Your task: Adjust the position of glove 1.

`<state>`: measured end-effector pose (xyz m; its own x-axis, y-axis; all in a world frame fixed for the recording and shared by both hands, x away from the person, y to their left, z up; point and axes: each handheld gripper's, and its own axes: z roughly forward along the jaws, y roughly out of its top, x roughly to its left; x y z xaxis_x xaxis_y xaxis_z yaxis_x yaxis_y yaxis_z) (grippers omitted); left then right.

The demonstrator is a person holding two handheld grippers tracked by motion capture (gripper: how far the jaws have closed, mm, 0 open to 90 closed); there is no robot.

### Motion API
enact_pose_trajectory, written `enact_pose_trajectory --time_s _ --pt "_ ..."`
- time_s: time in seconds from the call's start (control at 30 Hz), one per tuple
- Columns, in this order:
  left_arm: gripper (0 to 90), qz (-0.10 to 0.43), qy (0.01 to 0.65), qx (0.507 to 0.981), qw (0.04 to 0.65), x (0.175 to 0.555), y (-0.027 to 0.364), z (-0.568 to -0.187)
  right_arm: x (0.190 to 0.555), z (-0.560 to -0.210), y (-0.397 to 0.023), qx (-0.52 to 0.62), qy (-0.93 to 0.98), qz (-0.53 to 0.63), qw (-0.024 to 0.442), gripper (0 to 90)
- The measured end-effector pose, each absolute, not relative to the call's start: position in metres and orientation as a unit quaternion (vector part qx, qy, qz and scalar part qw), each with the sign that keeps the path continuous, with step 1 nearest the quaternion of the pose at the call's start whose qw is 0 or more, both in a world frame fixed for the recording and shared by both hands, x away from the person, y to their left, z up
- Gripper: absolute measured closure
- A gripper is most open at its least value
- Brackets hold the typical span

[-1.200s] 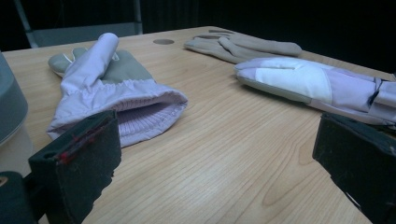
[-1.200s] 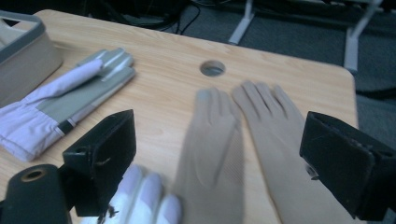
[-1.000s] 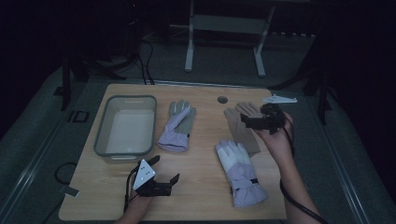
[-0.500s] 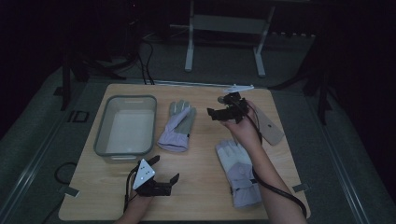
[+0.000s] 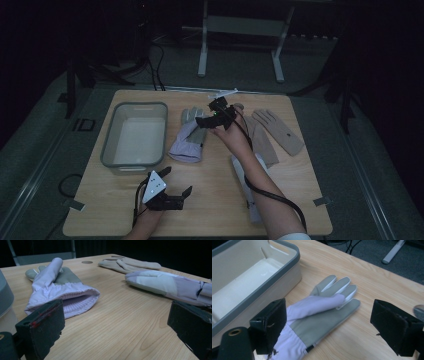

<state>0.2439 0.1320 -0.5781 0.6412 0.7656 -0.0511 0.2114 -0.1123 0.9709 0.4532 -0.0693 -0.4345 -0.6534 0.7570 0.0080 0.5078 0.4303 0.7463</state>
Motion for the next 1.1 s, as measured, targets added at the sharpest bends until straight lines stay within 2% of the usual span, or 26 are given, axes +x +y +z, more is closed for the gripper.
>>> enact_pose_trajectory --time_s 0.43,0.77,0.83,0.87,1.03,1.1 --pt "1.5 0.241 0.347 0.704 0.57 0.244 0.132 -0.578 0.471 -0.482 -0.027 0.414 0.831 0.349 0.127 13.7" --pt "1.5 0.244 0.336 0.71 0.568 0.243 0.129 -0.578 0.477 -0.52 -0.006 0.438 0.834 0.31 0.128 15.9" --pt "1.5 0.243 0.338 0.71 0.568 0.243 0.13 -0.578 0.478 -0.527 -0.004 0.449 0.831 0.305 0.123 18.0" --pt "1.5 0.242 0.339 0.709 0.569 0.243 0.13 -0.578 0.478 -0.534 -0.002 0.455 0.831 0.295 0.125 21.9" --pt "1.5 0.237 0.345 0.705 0.573 0.244 0.132 -0.578 0.478 -0.545 -0.001 0.452 0.833 0.293 0.123 23.6" --pt "1.5 0.237 0.345 0.705 0.573 0.244 0.131 -0.578 0.477 -0.544 0.001 0.446 0.838 0.286 0.132 30.2"
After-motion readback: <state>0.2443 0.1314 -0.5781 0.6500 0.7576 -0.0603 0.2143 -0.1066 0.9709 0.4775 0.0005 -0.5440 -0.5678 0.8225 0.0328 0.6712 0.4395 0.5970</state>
